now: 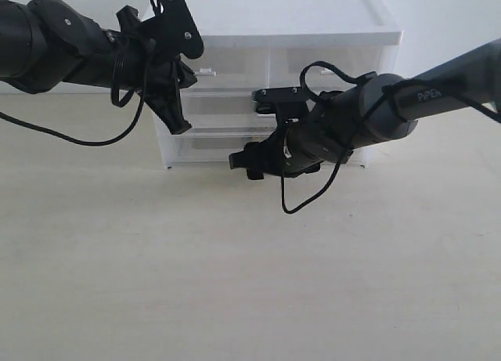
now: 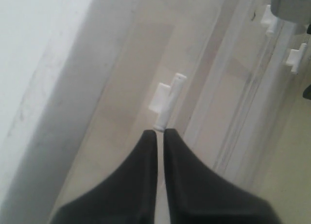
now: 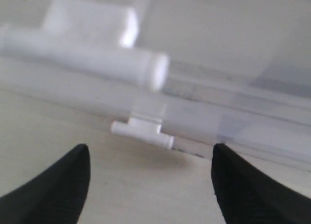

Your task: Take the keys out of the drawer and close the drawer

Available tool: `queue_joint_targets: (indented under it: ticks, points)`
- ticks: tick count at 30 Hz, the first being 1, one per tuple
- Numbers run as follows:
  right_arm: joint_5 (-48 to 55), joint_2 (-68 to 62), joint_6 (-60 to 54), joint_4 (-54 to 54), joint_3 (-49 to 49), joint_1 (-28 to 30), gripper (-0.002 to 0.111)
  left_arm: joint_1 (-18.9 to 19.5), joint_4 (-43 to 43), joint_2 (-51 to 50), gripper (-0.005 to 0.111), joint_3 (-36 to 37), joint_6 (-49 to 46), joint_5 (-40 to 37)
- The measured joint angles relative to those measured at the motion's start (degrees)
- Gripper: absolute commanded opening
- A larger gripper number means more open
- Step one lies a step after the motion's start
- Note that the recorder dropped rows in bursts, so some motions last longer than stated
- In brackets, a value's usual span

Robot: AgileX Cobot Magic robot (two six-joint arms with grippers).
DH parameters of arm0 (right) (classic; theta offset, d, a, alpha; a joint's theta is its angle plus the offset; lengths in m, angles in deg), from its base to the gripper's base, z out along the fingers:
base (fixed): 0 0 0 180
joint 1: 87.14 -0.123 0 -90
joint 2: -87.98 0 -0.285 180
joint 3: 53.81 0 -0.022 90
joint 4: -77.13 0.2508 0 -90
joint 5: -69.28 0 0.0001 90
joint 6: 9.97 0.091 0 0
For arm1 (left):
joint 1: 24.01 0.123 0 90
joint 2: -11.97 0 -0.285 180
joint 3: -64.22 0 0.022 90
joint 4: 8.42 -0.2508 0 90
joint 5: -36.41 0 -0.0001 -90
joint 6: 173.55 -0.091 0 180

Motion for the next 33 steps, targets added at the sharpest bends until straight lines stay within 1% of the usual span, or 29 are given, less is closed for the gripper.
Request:
queue_joint_targets:
  ticks: [5, 7, 8, 9, 10, 11, 17, 20, 26, 29, 33]
  points:
    - [-0.65, 0.2, 0.4, 0.25, -0.12, -0.56, 0.064, 0.0, 0.0, 0.0, 0.004, 0.0, 0.0, 0.0]
    - [-0.52, 0.73, 0.4, 0.41, -0.27, -0.56, 0.061, 0.0, 0.0, 0.0, 0.004, 0.0, 0.0, 0.0]
    - [-0.4, 1.13, 0.53, 0.55, -0.38, -0.6, 0.052, 0.0, 0.0, 0.0, 0.004, 0.0, 0.0, 0.0]
    - [-0.3, 1.95, 0.53, 0.69, -0.52, -0.83, 0.047, 0.0, 0.0, 0.0, 0.004, 0.0, 0.0, 0.0]
    - [-0.53, 2.2, 0.53, 0.78, -0.52, -0.94, 0.037, 0.0, 0.0, 0.0, 0.004, 0.0, 0.0, 0.0]
    - [-0.95, 2.2, 0.07, 0.64, -0.65, -0.94, 0.034, 0.0, 0.0, 0.0, 0.004, 0.0, 0.0, 0.0]
    - [-2.57, 2.2, -1.24, 0.17, -0.67, -0.94, 0.034, 0.0, 0.0, 0.0, 0.004, 0.0, 0.0, 0.0]
    - [-0.38, 2.2, -1.82, 0.06, -1.14, -1.58, 0.034, 0.0, 0.0, 0.0, 0.004, 0.0, 0.0, 0.0]
    - [0.58, 2.2, -2.32, -0.38, -1.14, -2.66, 0.034, 0.0, 0.0, 0.0, 0.004, 0.0, 0.0, 0.0]
    - [-1.04, 2.48, -1.03, -0.38, 0.38, -3.24, 0.034, 0.0, 0.0, 0.0, 0.004, 0.0, 0.0, 0.0]
    - [-4.25, 4.29, -0.25, -0.38, 4.81, -3.38, 0.034, 0.0, 0.0, 0.0, 0.004, 0.0, 0.0, 0.0]
